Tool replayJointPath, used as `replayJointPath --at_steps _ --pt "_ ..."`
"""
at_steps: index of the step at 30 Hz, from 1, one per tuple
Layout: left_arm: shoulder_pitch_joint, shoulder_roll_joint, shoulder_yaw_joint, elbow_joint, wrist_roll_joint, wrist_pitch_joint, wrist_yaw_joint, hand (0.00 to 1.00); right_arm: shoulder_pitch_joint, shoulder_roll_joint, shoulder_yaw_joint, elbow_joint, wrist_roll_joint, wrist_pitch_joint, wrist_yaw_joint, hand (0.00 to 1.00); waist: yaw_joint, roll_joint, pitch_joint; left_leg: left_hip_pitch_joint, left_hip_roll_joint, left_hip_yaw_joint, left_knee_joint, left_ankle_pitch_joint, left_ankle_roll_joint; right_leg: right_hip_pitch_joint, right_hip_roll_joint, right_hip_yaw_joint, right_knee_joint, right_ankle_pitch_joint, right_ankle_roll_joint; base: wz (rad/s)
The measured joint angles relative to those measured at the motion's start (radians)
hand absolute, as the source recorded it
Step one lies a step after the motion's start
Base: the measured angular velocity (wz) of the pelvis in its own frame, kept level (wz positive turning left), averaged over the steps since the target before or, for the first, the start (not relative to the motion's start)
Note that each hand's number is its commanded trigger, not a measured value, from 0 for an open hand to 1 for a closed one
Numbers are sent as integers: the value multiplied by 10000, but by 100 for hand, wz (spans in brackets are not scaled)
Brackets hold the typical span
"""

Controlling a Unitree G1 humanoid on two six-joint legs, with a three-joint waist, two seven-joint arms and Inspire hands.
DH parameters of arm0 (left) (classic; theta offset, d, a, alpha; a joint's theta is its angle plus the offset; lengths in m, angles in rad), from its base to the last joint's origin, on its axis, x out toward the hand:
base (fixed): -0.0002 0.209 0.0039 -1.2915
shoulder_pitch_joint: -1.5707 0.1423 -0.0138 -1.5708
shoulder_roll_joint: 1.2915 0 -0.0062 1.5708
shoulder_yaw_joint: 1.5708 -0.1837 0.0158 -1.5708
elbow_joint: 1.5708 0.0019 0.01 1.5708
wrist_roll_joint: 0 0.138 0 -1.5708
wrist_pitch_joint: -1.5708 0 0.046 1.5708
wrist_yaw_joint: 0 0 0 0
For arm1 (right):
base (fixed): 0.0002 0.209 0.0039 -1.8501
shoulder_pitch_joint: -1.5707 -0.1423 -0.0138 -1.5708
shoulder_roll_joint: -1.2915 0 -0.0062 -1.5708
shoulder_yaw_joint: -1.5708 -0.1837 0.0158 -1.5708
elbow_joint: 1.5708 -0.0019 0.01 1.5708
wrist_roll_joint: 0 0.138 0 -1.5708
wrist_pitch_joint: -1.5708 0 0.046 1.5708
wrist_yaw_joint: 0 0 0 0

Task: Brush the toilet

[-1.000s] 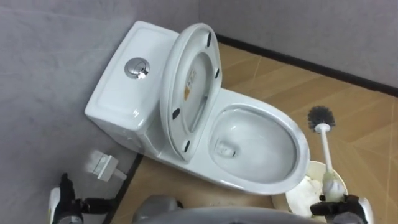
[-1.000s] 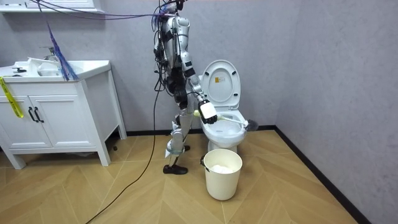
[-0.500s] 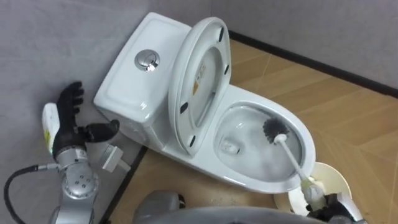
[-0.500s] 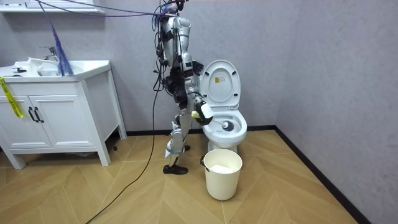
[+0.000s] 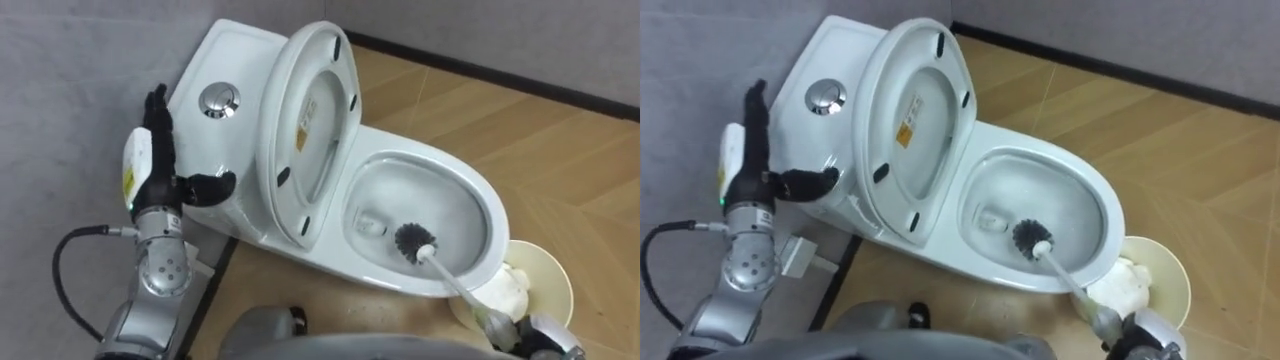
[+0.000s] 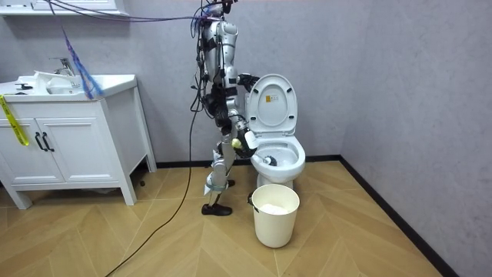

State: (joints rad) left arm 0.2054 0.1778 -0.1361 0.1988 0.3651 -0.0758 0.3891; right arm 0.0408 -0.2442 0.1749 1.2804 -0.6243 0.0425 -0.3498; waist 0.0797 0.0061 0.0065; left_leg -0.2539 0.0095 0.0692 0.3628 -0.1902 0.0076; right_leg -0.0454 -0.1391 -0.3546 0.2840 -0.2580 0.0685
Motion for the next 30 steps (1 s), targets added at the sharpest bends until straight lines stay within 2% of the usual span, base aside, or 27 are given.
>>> replayJointPath --at_steps 3,5,6,8,11,12,13,14,18,20,22,24,28,30 --pt "-191 219 -330 413 -15 -240 -213 0 -616 -295 74 349 -16 -214 -36 100 -9 101 69 -550 -41 -54 256 69 93 -610 -130 -39 497 -63 -19 10" --pt "-480 413 -685 975 -20 -754 -173 0 -1152 -616 103 387 -144 -245 -203 100 44 81 123 -1095 -115 -55 519 131 191 -1242 -332 -16 1184 -211 -2 7" --pt "-628 413 -732 1078 -33 -835 -139 0 -1246 -706 149 388 -146 -235 -223 100 72 56 139 -1195 -150 -43 537 159 226 -1436 -396 3 1355 -258 -14 5" --pt "-1096 401 -881 1375 -21 -1086 20 0 -1784 -1152 504 486 -99 -223 -341 100 187 55 162 -1905 -218 -38 927 202 301 -2198 -568 182 2019 -401 -35 0" --pt "-1761 436 -1119 1559 -24 -1270 279 0 -2452 -1524 591 467 -126 -209 -541 100 291 72 240 -2832 -197 -51 1429 245 386 -3236 -682 303 2767 -464 -109 -3" --pt "-1874 458 -1153 1567 -17 -1270 319 0 -2576 -1578 592 467 -130 -210 -573 100 294 78 277 -2963 -203 -56 1485 251 397 -3399 -708 318 2857 -477 -121 -4" --pt "-2070 510 -1215 1561 0 -1272 383 0 -2786 -1681 600 431 -152 -204 -670 100 330 57 372 -3191 -218 -50 1545 290 392 -3758 -755 430 3034 -549 -117 -7" --pt "-2228 568 -1252 1523 -3 -1294 481 0 -3000 -1767 601 368 -157 -189 -724 100 373 40 384 -3484 -214 -8 1541 400 403 -4179 -799 547 3212 -574 -103 -10" --pt "-2576 689 -1364 1405 -7 -1382 670 0 -3354 -1947 662 214 -120 -141 -831 100 663 41 384 -4154 -208 172 1560 637 463 -5176 -879 801 3582 -450 -180 -19" --pt "-2588 746 -1433 1223 -14 -1437 836 0 -3432 -2119 861 -293 -159 43 -834 100 835 80 360 -4530 -166 330 1567 725 503 -5716 -877 1023 3769 -390 -235 -17" --pt "-2584 793 -1493 1092 -21 -1479 928 0 -3508 -2279 965 -581 -224 67 -845 100 941 183 337 -4775 -194 366 1576 790 531 -5944 -873 1028 3820 -342 -288 -8" --pt "-2580 805 -1562 1071 -28 -1561 1108 0 -3660 -2283 982 -840 -361 237 -859 100 934 292 325 -4953 -225 347 1577 829 521 -6125 -871 1030 3918 -359 -295 11" --pt "-2578 807 -1769 963 -14 -1594 1214 0 -4047 -2264 1127 -1076 -948 322 -1026 100 1167 437 330 -5141 -214 355 1588 908 459 -6372 -886 1018 4007 -431 -382 4" --pt "-2578 808 -1850 899 6 -1594 1302 0 -4037 -2204 1425 -1479 -1313 632 -1081 100 1203 470 333 -5236 -201 357 1628 901 445 -6441 -897 976 4095 -528 -411 9"
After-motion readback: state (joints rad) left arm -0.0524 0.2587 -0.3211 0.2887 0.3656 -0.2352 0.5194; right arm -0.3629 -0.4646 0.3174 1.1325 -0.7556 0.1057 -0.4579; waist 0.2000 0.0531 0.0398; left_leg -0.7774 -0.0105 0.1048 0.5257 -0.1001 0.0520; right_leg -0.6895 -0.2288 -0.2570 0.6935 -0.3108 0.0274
